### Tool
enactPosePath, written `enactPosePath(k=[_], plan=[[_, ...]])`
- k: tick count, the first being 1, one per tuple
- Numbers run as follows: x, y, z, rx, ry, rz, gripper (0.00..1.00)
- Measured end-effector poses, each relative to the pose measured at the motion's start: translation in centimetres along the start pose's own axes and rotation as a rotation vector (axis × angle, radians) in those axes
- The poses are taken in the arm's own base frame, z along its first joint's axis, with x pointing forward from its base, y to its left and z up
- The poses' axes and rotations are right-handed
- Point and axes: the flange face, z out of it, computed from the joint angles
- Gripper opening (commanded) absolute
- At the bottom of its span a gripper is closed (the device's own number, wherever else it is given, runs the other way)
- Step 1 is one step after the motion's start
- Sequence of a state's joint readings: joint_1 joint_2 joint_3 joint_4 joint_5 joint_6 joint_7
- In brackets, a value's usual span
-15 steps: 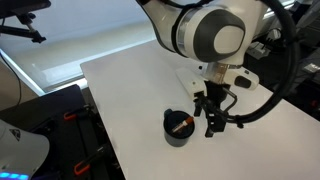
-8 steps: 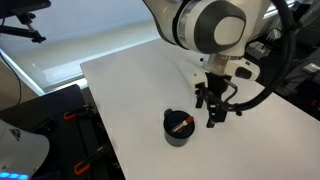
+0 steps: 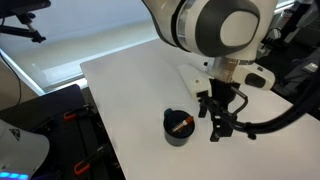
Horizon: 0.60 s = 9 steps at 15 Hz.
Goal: Put the marker on the table
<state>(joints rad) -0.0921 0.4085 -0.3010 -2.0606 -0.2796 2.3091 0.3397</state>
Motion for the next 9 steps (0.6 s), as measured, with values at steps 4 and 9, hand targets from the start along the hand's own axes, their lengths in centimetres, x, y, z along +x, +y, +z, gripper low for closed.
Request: enactPosePath(k=[4, 9], plan=[[-0.71, 0.89, -0.08, 0.0, -0.005, 0.005, 1.0], [-0.74, 0.71, 0.05, 0.0, -0.007, 0.002, 1.0]])
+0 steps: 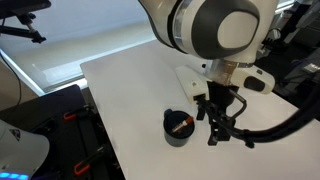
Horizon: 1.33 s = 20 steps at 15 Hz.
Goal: Put the marker on the table
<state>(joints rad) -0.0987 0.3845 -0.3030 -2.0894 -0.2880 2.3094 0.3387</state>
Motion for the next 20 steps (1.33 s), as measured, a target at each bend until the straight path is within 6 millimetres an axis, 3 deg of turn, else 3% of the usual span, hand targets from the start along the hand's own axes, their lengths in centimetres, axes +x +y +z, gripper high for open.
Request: enactPosePath(k=[3, 9, 20], plan=[[-0.2, -1.0, 0.3, 0.001, -0.005, -0.021, 1.0], [-0.9, -5.0, -0.5, -0.009, 0.03, -0.112, 1.0], [-0.9, -4.7, 0.2, -0.015, 0.017, -0.109, 1.0]])
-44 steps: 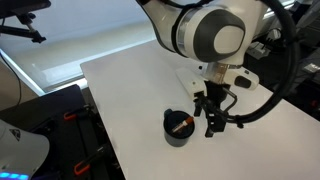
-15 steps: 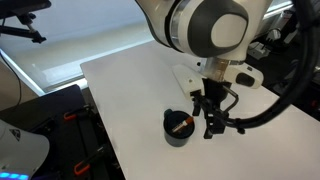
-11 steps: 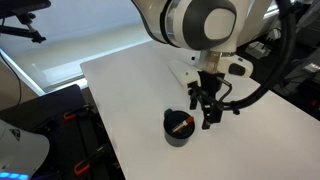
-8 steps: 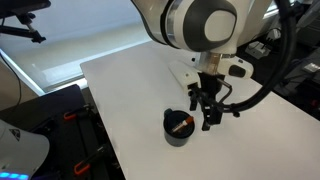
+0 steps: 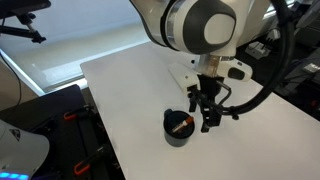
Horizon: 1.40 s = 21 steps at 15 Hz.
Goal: Put the marker on the table
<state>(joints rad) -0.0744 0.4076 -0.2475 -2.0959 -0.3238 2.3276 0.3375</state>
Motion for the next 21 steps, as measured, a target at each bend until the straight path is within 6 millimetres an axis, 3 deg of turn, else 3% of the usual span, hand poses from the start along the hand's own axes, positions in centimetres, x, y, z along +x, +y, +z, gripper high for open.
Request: enactPosePath(k=[11, 13, 21], plan=[[-1.1, -0.1, 1.0, -0.04, -0.002, -0.051, 1.0], [-1.1, -0.1, 1.0, -0.041, 0.0, -0.054, 0.72], [-1.1, -0.2, 1.0, -0.041, 0.003, -0.056, 0.12]])
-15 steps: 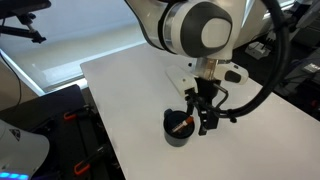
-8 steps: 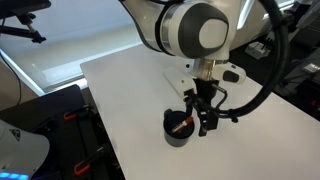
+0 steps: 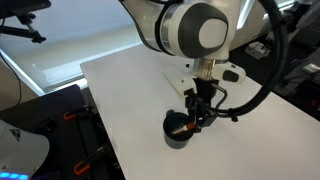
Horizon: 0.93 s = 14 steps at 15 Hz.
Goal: Put the marker on the table
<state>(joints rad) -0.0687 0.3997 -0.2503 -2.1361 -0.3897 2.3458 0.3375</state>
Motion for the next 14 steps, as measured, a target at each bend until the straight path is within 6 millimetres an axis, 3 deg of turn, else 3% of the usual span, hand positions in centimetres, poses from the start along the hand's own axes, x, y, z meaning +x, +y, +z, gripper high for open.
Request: enactPosePath(k=[2, 14], plan=[[0.0, 0.0, 0.0, 0.0, 0.0, 0.0, 0.01], [0.09, -0.06, -0.35, -0.001, 0.007, -0.002, 0.04]])
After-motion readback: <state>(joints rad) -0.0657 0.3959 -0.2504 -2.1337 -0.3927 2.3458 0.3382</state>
